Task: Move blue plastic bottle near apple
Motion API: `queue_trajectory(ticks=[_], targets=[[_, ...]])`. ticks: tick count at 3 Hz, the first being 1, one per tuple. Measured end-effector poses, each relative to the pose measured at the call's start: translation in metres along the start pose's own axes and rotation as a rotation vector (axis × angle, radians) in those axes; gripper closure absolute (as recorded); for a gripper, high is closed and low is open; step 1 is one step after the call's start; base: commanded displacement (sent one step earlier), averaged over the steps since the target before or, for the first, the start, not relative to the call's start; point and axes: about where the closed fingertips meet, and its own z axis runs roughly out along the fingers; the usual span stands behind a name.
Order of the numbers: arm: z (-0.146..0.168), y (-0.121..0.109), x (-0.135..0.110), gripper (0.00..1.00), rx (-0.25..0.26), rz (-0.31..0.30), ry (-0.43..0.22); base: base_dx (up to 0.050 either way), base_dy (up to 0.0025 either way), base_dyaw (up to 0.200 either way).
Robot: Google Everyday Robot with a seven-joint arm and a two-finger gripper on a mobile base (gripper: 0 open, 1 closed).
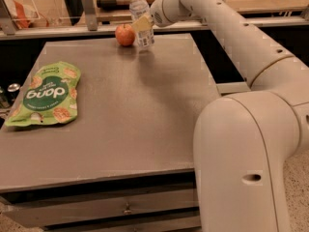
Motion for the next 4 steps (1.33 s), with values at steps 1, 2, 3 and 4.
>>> queue_trajectory(ticks=[1, 2, 3, 4], targets=[[0.005, 0.0001, 0.001, 0.82, -0.002, 0.018, -0.007, 0.0, 0.0, 0.0], [0.0074, -0.0001, 0.0023, 0.59, -0.003, 0.03, -0.011, 0.0, 0.0, 0.0], [0.0094, -0.0002, 0.0044, 0.35, -0.006, 0.042, -0.012, 0.0, 0.0, 0.0], [0.0101, -0.0007, 0.0058, 0.13, -0.01, 0.047, -0.011, 0.0, 0.0, 0.0]])
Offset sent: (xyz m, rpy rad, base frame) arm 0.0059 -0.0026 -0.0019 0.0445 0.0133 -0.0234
